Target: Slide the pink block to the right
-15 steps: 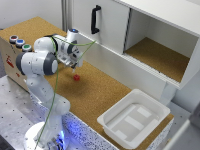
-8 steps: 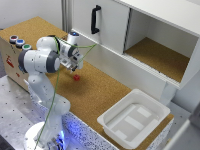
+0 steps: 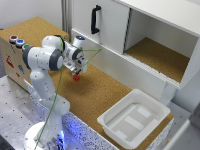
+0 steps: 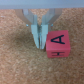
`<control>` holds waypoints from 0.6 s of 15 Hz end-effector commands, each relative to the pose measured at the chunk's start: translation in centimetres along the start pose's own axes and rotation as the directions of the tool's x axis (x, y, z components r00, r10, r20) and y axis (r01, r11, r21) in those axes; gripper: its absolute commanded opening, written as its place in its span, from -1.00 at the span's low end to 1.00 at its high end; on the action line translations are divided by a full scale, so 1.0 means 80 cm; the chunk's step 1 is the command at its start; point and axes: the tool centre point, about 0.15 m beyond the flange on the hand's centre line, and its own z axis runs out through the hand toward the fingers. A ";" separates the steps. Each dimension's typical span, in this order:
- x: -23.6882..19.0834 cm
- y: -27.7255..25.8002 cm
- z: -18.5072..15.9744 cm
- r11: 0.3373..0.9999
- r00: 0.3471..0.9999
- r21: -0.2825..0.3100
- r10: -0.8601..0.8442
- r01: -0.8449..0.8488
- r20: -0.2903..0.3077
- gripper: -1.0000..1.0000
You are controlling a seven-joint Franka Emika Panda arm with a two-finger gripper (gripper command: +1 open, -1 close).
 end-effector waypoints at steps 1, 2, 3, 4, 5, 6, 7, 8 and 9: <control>-0.007 0.053 0.005 0.998 1.000 0.059 0.007 -0.008 0.026 -1.00; -0.009 0.065 0.002 0.998 0.999 0.053 0.017 -0.019 0.029 -1.00; -0.012 0.074 0.000 0.999 0.999 0.042 0.021 -0.023 0.031 -1.00; -0.013 0.082 -0.003 0.999 0.999 0.034 0.023 -0.025 0.033 -1.00; -0.015 0.091 -0.007 0.999 0.999 0.028 0.027 -0.028 0.033 -1.00; -0.017 0.097 -0.010 0.999 0.999 0.025 0.031 -0.031 0.030 -1.00; -0.018 0.105 -0.014 0.999 0.999 0.020 0.034 -0.035 0.026 -1.00; -0.019 0.112 -0.016 0.999 0.999 0.022 0.042 -0.042 0.024 -1.00; -0.019 0.121 -0.020 0.999 0.999 0.019 0.049 -0.049 0.017 -1.00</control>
